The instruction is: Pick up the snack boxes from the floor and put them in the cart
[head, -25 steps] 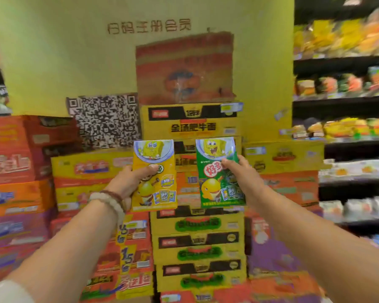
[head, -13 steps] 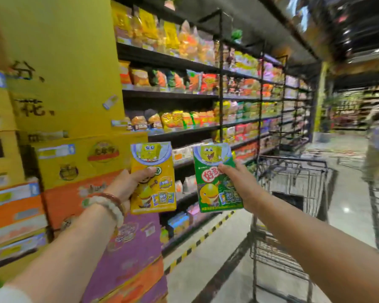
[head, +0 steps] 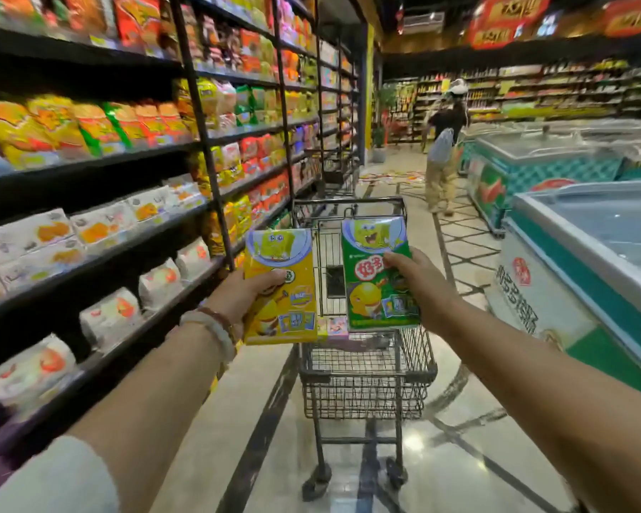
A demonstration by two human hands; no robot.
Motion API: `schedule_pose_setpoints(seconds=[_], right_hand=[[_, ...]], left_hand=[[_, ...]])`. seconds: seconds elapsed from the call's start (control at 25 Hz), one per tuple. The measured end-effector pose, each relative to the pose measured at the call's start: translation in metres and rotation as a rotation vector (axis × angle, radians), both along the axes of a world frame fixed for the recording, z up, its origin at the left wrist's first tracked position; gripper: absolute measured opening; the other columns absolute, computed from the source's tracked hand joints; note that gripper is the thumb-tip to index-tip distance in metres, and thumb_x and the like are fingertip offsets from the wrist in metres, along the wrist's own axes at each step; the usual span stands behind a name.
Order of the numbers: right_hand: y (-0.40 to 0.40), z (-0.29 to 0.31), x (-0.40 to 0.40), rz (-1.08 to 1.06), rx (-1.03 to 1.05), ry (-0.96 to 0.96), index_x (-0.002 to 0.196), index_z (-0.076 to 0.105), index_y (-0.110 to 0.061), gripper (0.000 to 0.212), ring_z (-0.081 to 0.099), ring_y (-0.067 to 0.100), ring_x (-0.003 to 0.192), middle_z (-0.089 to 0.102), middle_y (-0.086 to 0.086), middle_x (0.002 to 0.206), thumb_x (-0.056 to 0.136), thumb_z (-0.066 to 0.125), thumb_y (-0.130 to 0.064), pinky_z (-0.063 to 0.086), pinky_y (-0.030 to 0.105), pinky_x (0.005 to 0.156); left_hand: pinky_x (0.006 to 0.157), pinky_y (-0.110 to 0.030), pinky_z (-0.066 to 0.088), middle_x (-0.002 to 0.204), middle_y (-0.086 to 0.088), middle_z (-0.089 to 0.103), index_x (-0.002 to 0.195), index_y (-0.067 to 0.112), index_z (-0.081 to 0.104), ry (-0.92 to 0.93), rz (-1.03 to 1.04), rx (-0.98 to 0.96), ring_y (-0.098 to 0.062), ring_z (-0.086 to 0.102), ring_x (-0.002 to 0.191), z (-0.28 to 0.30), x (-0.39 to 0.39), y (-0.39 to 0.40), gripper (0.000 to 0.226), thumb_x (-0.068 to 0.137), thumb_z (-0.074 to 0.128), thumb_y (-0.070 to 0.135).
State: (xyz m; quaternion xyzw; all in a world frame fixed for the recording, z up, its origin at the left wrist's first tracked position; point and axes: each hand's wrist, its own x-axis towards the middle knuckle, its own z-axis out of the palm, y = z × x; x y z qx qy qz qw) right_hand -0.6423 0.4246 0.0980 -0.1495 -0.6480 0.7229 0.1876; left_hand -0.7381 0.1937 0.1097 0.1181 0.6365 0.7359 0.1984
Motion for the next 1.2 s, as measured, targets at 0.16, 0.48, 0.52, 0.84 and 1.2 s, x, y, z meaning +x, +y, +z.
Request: schedule_pose_setpoints(seconds=[0.16, 0.48, 0.52, 0.84, 1.2], right_hand=[[0.059, -0.053, -0.074, -0.04, -0.056, -0.119, 0.125, 0.048, -0.014, 0.04, 0.07, 0.027, 0.076, 0.069, 0.015, 0.104, 0.09, 0.06, -0.028, 0.059, 0.04, 0.067], [0.126, -0.168, -0.231, -0.09, -0.152, -0.34, 0.124, 0.05, -0.002, 0.038, 0.071, 0.03, 0.073, 0.069, 0.024, 0.103, 0.091, 0.059, -0.021, 0.057, 0.036, 0.058], [0.134, -0.184, -0.249, -0.121, -0.157, -0.357, 0.125, 0.048, 0.001, 0.042, 0.071, 0.03, 0.073, 0.068, 0.026, 0.104, 0.09, 0.06, -0.021, 0.056, 0.036, 0.057], [0.199, -0.338, -0.337, -0.226, -0.182, -0.708, 0.1, 0.04, -0.018, 0.027, 0.057, 0.021, 0.068, 0.057, 0.013, 0.089, 0.085, 0.062, -0.019, 0.054, 0.029, 0.061], [0.19, -0.497, -0.383, -0.06, -0.189, -0.901, 0.111, 0.042, -0.02, 0.049, 0.066, 0.031, 0.087, 0.064, 0.011, 0.089, 0.076, 0.074, -0.03, 0.054, 0.052, 0.084]], left_hand=[[0.061, -0.044, 0.059, 0.089, -0.011, 0.073, 0.107, 0.013, 0.064, -0.14, 0.002, -0.015, -0.025, 0.071, 0.07, -0.064, -0.075, 0.067, 0.023, 0.084, 0.064, 0.012], [0.085, -0.054, 0.052, 0.097, -0.019, 0.071, 0.085, 0.013, 0.07, -0.311, -0.023, -0.198, -0.033, 0.068, 0.086, -0.181, -0.225, 0.154, 0.009, 0.076, 0.074, 0.014], [0.08, -0.046, 0.056, 0.093, -0.017, 0.072, 0.083, 0.013, 0.068, -0.3, -0.027, -0.231, -0.027, 0.069, 0.08, -0.194, -0.243, 0.167, 0.012, 0.074, 0.076, 0.015], [0.055, -0.029, 0.053, 0.083, -0.007, 0.059, 0.087, 0.017, 0.046, -0.379, 0.305, -0.464, -0.021, 0.06, 0.067, -0.344, -0.314, 0.269, 0.033, 0.075, 0.076, 0.008], [0.089, -0.045, 0.049, 0.111, -0.017, 0.063, 0.105, 0.012, 0.058, -0.318, 0.395, -0.951, -0.034, 0.06, 0.103, -0.5, -0.349, 0.276, 0.028, 0.084, 0.061, 0.031]])
